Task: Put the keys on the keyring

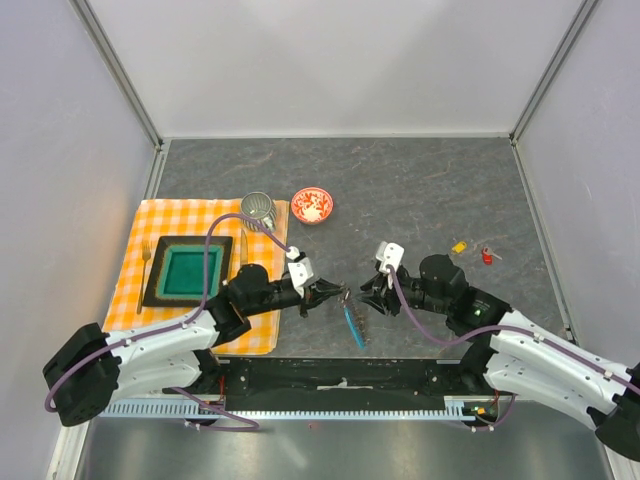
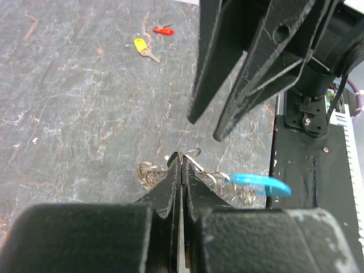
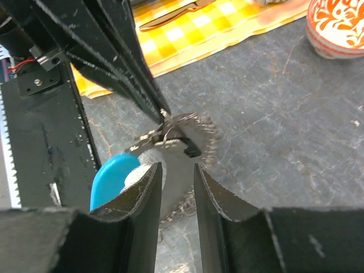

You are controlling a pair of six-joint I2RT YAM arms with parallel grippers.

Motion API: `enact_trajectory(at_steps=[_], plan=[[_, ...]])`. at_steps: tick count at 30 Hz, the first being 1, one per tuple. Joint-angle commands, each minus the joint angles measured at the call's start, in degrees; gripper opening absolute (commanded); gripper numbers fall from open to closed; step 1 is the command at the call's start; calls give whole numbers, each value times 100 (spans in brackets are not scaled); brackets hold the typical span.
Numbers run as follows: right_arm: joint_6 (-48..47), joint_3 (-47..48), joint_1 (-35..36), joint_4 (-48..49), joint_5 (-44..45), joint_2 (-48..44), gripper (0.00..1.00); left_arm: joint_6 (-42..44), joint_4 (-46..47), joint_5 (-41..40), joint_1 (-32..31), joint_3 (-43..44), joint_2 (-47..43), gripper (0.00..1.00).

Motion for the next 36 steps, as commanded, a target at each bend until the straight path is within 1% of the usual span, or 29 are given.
enact_trajectory(at_steps=[1,5,9,13,14,17,19,23,27,30,33,36], plan=[[615,-185,114,189,-293,-210,36,-166,859,-161,-24,-12,14,2],[817,-308,325,522,-303,-114,35,-253,1193,-152,-16,-65,119,2],[905,-317,562,1067,-206,229,34,-403,1606,-205,-16,-188,225,2],[888,-273,590,963,320,125,34,-482,1826,-258,-16,-276,251,2],[844,-273,590,876,704,-59,34,-508,1879,-310,-16,-328,243,2],[652,-229,590,770,1190,-280,36,-596,2063,-363,-16,-425,234,2],[537,-159,590,752,1244,-237,37,-649,2142,-372,-16,-434,234,2],[326,-36,590,822,1200,149,40,-719,2379,-311,-16,-495,269,2],[246,-71,581,980,1577,159,40,-772,2705,-284,-16,-619,260,2],[229,-27,493,980,1526,63,40,-772,2784,-258,-16,-672,242,2],[229,-18,344,989,1280,-17,41,-711,2819,-179,-16,-707,243,2],[88,-18,64,1007,762,-69,43,-649,2846,-91,-16,-707,251,2]])
